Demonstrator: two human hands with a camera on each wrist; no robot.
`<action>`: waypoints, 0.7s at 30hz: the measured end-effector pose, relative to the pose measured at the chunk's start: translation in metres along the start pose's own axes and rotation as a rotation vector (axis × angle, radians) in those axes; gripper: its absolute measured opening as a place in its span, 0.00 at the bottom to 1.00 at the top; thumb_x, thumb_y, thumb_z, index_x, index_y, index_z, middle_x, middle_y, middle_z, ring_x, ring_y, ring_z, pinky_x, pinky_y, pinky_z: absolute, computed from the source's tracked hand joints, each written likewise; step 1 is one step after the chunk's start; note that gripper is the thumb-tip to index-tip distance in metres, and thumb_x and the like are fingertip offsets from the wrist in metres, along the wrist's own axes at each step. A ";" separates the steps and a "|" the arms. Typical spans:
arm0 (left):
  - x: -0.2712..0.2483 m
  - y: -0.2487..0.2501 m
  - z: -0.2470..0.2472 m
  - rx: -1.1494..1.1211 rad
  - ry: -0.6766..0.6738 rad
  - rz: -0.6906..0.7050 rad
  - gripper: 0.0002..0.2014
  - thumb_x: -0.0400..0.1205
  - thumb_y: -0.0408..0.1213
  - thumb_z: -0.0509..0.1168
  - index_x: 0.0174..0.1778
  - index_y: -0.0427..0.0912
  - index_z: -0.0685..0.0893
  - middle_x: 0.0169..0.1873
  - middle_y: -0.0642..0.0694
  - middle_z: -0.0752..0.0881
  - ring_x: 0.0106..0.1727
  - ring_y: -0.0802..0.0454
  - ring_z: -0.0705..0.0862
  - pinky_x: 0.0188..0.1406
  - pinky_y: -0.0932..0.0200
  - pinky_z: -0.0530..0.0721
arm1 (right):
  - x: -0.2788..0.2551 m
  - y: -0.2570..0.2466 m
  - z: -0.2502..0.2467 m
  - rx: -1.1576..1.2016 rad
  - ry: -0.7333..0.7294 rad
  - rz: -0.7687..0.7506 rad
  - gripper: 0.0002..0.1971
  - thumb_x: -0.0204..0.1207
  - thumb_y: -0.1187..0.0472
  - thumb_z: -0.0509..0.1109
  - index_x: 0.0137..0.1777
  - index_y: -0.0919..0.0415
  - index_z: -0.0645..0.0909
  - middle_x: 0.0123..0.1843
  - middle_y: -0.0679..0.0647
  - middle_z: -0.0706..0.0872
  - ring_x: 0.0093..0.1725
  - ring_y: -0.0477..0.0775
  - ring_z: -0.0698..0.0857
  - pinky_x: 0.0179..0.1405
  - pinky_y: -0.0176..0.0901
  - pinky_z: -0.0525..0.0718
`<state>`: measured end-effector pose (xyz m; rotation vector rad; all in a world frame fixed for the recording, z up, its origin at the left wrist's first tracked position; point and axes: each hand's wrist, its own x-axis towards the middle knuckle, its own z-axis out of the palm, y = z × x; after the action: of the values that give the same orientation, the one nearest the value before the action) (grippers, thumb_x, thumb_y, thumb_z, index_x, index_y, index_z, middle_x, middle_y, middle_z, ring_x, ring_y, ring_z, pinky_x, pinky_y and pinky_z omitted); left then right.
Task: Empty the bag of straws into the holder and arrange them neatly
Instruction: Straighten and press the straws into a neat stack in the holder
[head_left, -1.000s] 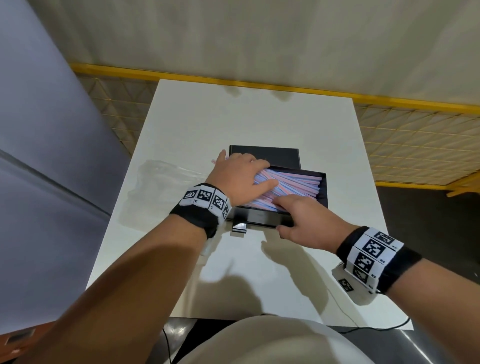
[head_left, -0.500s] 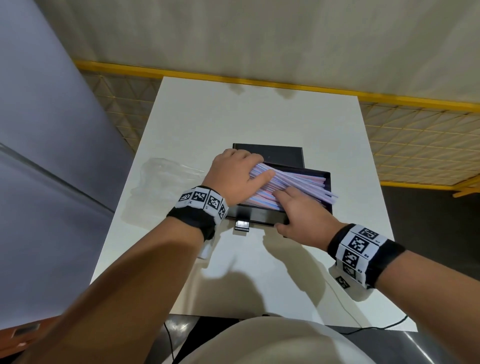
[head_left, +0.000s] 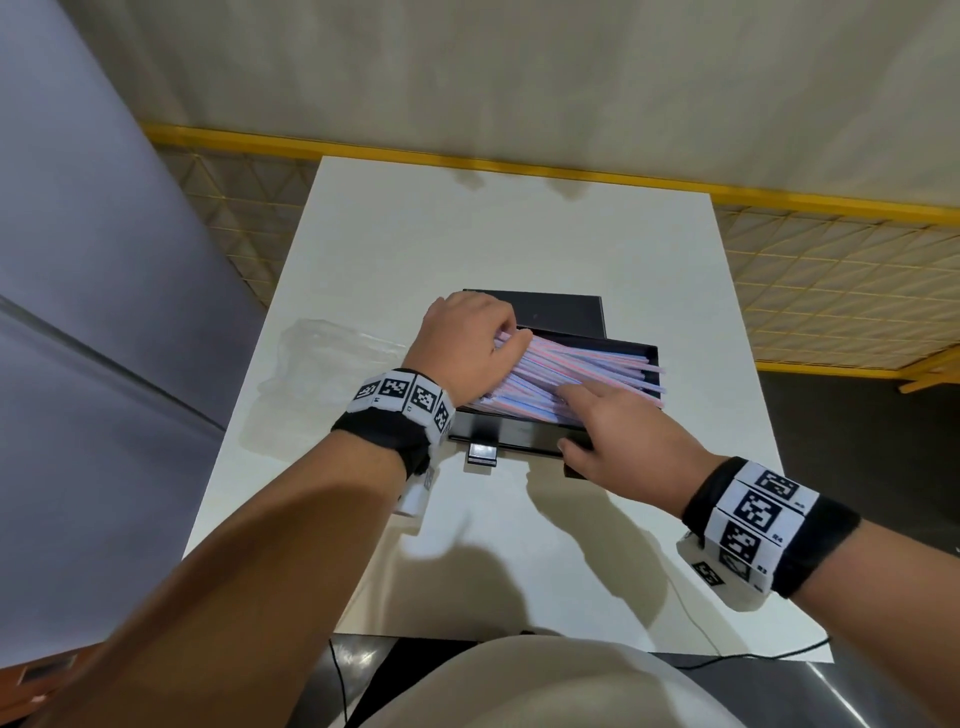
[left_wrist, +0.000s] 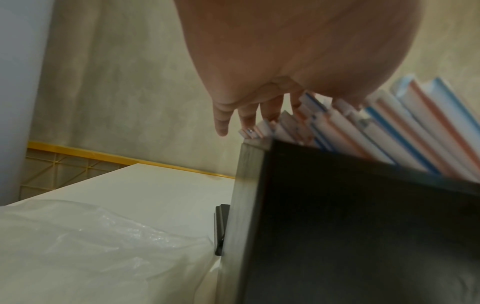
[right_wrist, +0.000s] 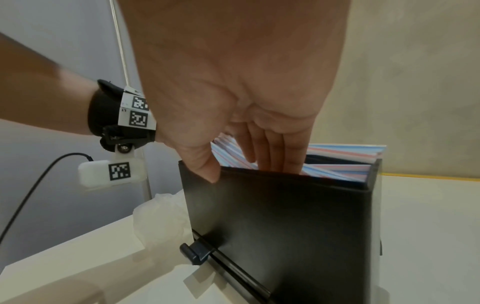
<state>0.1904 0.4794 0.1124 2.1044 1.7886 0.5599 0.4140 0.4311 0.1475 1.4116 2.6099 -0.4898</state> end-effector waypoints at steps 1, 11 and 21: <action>0.001 0.001 0.000 0.020 -0.005 -0.005 0.15 0.83 0.54 0.59 0.45 0.48 0.84 0.46 0.51 0.87 0.56 0.45 0.82 0.67 0.42 0.77 | -0.002 0.002 -0.001 -0.010 0.033 -0.012 0.19 0.79 0.50 0.68 0.66 0.58 0.78 0.55 0.55 0.83 0.56 0.61 0.83 0.48 0.51 0.82; 0.002 0.033 -0.006 0.328 -0.304 0.310 0.58 0.65 0.86 0.57 0.86 0.50 0.65 0.85 0.48 0.70 0.89 0.42 0.60 0.88 0.31 0.50 | 0.012 0.031 0.010 -0.006 0.064 -0.059 0.49 0.65 0.40 0.74 0.82 0.70 0.67 0.81 0.66 0.71 0.80 0.67 0.72 0.81 0.57 0.71; 0.008 0.027 -0.002 0.487 -0.456 0.268 0.68 0.58 0.75 0.72 0.89 0.40 0.55 0.76 0.43 0.77 0.75 0.42 0.77 0.85 0.31 0.58 | 0.004 0.021 0.012 0.051 0.291 -0.203 0.20 0.73 0.50 0.70 0.60 0.62 0.82 0.53 0.56 0.83 0.52 0.62 0.82 0.50 0.53 0.83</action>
<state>0.2132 0.4826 0.1278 2.5412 1.4890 -0.3237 0.4289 0.4410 0.1310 1.3273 3.0127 -0.4033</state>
